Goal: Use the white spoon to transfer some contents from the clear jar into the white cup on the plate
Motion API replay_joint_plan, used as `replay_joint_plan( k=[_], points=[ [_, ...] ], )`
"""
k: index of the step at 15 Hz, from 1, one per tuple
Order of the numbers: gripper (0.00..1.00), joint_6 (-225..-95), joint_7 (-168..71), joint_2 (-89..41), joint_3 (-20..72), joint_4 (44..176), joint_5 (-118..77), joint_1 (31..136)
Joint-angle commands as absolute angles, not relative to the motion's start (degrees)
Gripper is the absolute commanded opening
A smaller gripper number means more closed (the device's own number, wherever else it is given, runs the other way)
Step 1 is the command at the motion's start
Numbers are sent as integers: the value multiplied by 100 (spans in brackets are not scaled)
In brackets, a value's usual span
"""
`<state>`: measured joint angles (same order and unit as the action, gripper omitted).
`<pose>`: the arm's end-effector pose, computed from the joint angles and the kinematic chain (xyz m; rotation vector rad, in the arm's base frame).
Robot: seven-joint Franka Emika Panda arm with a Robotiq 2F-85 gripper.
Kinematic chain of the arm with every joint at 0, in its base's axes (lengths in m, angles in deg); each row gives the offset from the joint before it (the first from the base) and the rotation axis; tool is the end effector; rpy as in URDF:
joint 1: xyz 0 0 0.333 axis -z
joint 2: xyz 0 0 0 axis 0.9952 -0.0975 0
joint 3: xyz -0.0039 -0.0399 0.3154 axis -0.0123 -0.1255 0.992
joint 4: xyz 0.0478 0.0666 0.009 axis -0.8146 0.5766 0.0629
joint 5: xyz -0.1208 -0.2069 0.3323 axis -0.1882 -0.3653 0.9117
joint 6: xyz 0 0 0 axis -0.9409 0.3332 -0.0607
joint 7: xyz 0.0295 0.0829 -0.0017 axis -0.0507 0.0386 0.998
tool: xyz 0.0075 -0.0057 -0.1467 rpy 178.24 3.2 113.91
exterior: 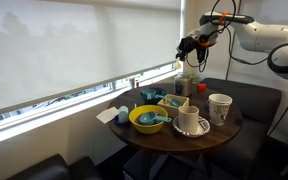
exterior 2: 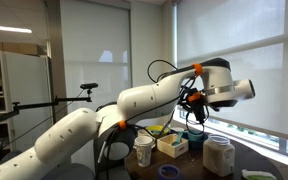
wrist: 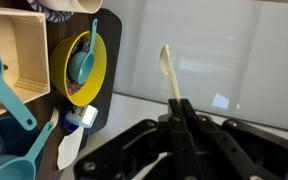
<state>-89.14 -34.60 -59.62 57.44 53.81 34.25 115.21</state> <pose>0.7069 -0.0969 0.5293 -1.8517 -0.2676 0.0639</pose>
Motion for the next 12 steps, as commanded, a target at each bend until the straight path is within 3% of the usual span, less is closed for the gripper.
replay_joint_plan(
  k=[1,12],
  points=[
    [2,-8887,-3800,-5795,5722,5621,3399,11400],
    [2,-8309,-4327,-5800,5670,5650,3180,11088]
  ],
)
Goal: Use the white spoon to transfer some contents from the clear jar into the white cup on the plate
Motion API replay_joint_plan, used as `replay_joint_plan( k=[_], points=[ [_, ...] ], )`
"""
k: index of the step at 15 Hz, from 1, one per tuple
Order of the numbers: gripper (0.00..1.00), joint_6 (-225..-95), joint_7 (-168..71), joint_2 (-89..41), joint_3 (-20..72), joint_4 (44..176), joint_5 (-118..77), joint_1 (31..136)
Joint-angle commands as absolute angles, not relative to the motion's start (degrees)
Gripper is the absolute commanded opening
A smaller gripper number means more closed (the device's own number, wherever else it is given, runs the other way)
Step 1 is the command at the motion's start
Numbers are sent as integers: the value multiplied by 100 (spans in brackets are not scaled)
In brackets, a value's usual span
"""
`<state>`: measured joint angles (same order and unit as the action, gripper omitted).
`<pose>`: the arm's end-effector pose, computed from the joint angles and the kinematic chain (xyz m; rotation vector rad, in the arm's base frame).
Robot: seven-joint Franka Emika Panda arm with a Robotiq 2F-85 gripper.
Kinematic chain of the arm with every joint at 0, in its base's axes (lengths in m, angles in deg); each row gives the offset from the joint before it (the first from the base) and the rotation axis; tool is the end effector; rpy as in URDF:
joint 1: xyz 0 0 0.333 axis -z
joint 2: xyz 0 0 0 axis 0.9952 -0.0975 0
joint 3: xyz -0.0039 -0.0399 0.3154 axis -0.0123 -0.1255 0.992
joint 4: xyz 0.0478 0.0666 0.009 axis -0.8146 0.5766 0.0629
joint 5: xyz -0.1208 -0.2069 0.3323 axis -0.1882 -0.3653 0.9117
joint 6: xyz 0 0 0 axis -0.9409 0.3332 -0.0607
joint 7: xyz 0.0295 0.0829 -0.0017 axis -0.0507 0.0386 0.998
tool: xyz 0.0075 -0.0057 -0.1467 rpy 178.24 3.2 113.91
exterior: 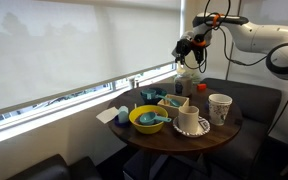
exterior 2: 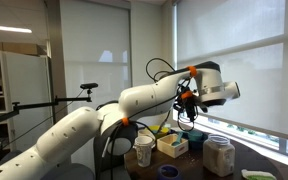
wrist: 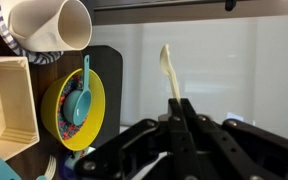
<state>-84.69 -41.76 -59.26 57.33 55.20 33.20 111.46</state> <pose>0.6986 -0.0448 0.5196 -1.8686 -0.2558 0.2947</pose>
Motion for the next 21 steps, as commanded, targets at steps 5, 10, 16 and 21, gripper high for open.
replay_joint_plan(
  k=[5,10,16,21],
  points=[
    [2,-8066,-4386,-5823,5654,5665,3069,11004],
    [5,-8013,-4301,-5926,5707,5583,3138,10994],
    [5,-7998,-4301,-5926,5707,5583,3137,10977],
    [5,-7990,-4301,-5926,5707,5583,3137,10977]
  ],
)
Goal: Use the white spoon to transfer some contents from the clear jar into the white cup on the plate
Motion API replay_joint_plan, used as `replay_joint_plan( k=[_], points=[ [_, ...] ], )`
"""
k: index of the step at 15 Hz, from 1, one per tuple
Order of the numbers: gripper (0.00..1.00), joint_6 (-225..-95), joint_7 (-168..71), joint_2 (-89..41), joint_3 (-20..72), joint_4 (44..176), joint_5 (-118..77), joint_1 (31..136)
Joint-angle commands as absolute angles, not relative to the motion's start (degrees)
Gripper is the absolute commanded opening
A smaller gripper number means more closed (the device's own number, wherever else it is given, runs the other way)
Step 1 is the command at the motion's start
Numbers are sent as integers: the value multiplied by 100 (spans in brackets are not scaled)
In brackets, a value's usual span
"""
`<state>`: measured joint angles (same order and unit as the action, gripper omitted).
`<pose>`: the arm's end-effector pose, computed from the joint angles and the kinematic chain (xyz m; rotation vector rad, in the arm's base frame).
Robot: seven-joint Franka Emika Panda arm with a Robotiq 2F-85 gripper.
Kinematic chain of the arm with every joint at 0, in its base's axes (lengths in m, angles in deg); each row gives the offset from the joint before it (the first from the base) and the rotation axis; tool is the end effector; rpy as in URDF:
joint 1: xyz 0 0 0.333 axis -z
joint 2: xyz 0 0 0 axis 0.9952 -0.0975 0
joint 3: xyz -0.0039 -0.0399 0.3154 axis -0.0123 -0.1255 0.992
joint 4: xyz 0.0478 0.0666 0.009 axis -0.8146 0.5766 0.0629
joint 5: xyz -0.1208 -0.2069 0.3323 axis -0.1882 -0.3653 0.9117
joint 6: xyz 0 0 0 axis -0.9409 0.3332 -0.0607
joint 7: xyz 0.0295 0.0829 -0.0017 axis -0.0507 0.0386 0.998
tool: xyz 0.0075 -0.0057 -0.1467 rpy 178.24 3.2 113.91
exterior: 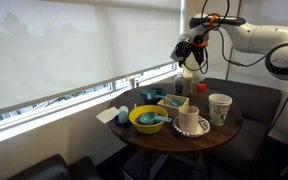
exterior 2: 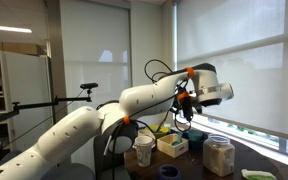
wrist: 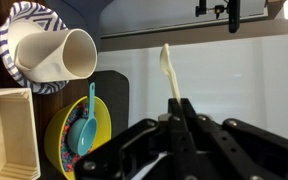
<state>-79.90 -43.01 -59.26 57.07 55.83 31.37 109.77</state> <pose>0.6858 -0.0240 0.5088 -1.8864 -0.3028 0.4311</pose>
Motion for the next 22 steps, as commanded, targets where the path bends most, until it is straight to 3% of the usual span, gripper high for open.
replay_joint_plan(
  k=[1,12,22],
  points=[
    [1,-7990,-4301,-5926,5707,5583,3137,10977],
    [1,-7233,-4255,-6144,5541,5577,2620,10948],
    [2,-7520,-4266,-6161,5107,5543,2415,10652]
  ],
)
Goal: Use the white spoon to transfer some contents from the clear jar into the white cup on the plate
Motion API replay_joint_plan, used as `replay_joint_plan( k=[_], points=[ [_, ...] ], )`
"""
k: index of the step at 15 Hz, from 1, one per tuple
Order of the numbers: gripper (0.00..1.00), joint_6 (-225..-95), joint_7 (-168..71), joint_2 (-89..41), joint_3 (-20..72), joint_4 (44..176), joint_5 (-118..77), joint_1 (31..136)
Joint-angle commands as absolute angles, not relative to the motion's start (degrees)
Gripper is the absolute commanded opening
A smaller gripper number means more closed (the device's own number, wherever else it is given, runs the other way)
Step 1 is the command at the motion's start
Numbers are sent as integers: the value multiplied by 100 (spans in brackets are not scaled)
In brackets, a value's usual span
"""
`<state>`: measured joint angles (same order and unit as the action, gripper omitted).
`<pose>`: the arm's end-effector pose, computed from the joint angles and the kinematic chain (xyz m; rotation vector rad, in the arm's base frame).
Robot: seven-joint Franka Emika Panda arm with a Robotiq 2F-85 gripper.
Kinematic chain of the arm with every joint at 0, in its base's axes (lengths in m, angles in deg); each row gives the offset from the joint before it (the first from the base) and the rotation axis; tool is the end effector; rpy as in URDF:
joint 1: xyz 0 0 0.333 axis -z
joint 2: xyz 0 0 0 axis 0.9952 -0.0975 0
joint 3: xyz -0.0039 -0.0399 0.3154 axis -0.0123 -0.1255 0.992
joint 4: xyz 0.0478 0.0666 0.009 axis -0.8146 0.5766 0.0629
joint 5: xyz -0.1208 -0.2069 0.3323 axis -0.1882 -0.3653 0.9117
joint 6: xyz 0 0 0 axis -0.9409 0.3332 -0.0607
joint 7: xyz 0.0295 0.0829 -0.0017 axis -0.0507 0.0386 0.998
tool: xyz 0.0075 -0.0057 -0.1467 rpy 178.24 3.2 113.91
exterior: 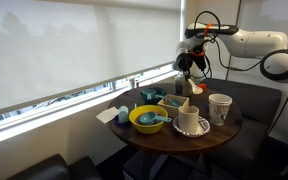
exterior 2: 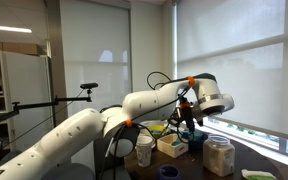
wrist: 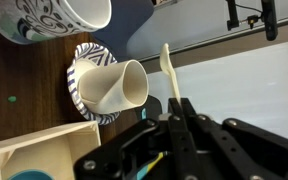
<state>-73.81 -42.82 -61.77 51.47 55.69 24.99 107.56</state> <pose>0.6765 -0.0373 0.4457 -1.9928 -0.2588 0.6412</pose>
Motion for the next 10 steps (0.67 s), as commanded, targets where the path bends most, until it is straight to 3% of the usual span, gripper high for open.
replay_joint_plan(
  k=[1,10],
  points=[
    [2,-7571,-4253,-6173,5121,5525,2426,10626],
    [1,-7783,-4124,-6167,5082,5459,2219,10382]
  ],
)
